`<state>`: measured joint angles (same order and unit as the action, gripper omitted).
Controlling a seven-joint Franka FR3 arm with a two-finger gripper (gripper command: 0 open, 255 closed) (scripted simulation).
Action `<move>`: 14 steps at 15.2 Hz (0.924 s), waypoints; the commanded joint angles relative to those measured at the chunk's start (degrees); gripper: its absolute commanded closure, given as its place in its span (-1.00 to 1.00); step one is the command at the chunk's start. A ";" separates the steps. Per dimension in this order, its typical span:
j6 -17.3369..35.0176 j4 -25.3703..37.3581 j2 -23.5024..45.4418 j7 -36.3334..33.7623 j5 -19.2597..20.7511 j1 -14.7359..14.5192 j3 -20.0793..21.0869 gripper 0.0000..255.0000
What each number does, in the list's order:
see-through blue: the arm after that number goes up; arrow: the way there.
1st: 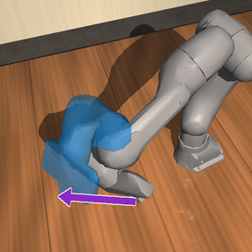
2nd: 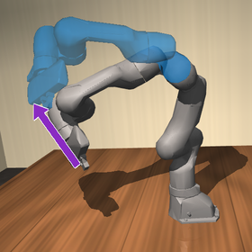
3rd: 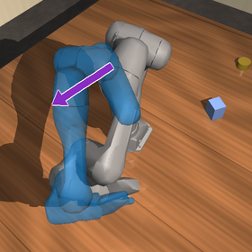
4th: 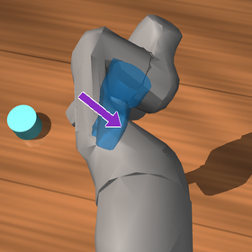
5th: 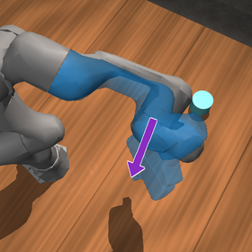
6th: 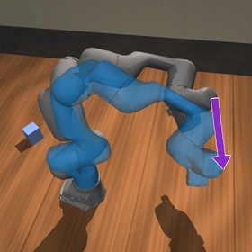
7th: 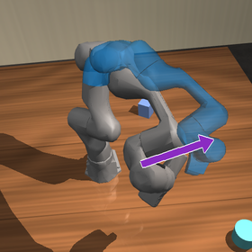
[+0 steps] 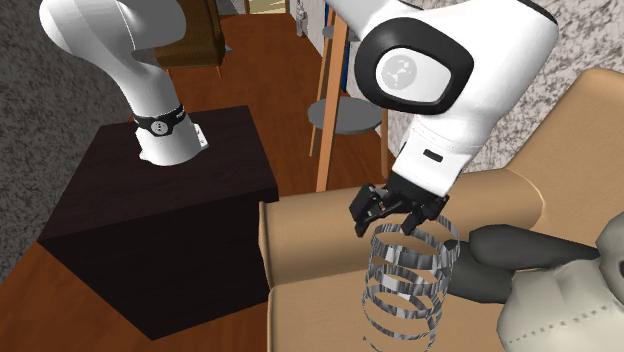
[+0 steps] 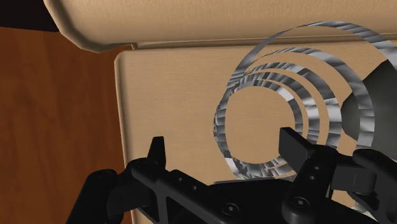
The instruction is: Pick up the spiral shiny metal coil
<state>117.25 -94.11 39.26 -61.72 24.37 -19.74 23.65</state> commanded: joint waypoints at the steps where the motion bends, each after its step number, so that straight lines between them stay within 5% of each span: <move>1: 0.89 0.24 1.20 -0.46 0.50 -0.35 -0.37 -1.00; 7: 2.94 0.44 3.56 -1.13 1.47 -0.85 -1.12 -1.00; 8: 3.01 0.19 3.39 -1.15 1.46 -0.78 -1.09 1.00; 14: 2.99 0.24 3.41 -1.14 1.46 -0.79 -1.10 1.00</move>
<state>120.27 -93.83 42.62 -62.87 25.83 -20.51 22.54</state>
